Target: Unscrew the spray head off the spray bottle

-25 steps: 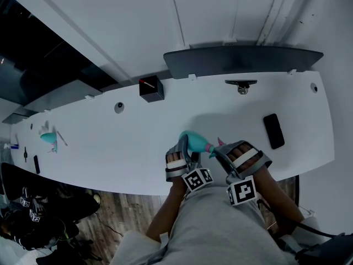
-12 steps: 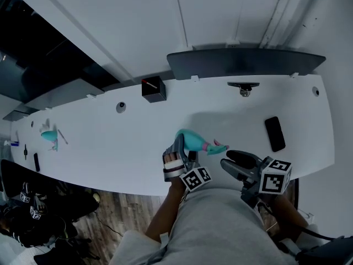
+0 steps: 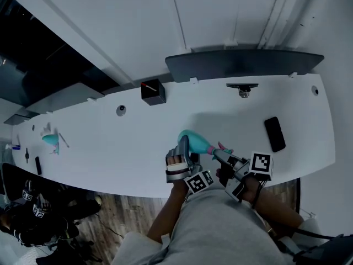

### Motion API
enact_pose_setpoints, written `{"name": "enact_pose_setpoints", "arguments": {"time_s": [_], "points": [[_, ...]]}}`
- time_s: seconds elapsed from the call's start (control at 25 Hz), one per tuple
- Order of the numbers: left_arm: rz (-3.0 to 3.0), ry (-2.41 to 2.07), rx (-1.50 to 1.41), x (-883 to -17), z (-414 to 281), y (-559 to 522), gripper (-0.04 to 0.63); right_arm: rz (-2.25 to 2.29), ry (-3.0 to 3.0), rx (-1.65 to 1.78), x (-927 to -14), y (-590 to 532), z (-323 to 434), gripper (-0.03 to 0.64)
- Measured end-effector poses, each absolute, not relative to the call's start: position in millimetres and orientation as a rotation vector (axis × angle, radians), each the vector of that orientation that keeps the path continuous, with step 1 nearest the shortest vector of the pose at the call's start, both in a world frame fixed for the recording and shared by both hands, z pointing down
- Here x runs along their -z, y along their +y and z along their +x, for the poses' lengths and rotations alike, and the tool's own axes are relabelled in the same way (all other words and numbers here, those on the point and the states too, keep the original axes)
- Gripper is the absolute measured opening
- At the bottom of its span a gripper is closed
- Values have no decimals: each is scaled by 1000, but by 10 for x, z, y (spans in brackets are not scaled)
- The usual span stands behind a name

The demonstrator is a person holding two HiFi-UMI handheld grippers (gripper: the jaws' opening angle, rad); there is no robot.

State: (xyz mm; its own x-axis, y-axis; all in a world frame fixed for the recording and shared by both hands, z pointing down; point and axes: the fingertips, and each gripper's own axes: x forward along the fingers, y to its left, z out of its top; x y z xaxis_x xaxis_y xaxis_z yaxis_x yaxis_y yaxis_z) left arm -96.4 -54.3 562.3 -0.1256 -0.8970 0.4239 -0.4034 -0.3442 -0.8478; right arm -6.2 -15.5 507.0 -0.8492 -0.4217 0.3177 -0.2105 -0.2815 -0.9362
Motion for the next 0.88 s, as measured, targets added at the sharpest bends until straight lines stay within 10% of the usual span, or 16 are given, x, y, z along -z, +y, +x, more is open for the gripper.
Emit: {"name": "enact_pose_setpoints", "arguments": {"time_s": [0.28,0.6,0.88], "points": [[-1723,1460,1485,-5652,-1008,-523,377,-830,2675,1795,-4958,-158,-205,109],[-1834,1479,1469,-5758,-908,-482,377,-873,3888,-697,-4919,-60,-196,91],[-1869,1532,1460,-5758,-982,-494,377,-643,3790,-1294,-4897,47,-244,91]]}}
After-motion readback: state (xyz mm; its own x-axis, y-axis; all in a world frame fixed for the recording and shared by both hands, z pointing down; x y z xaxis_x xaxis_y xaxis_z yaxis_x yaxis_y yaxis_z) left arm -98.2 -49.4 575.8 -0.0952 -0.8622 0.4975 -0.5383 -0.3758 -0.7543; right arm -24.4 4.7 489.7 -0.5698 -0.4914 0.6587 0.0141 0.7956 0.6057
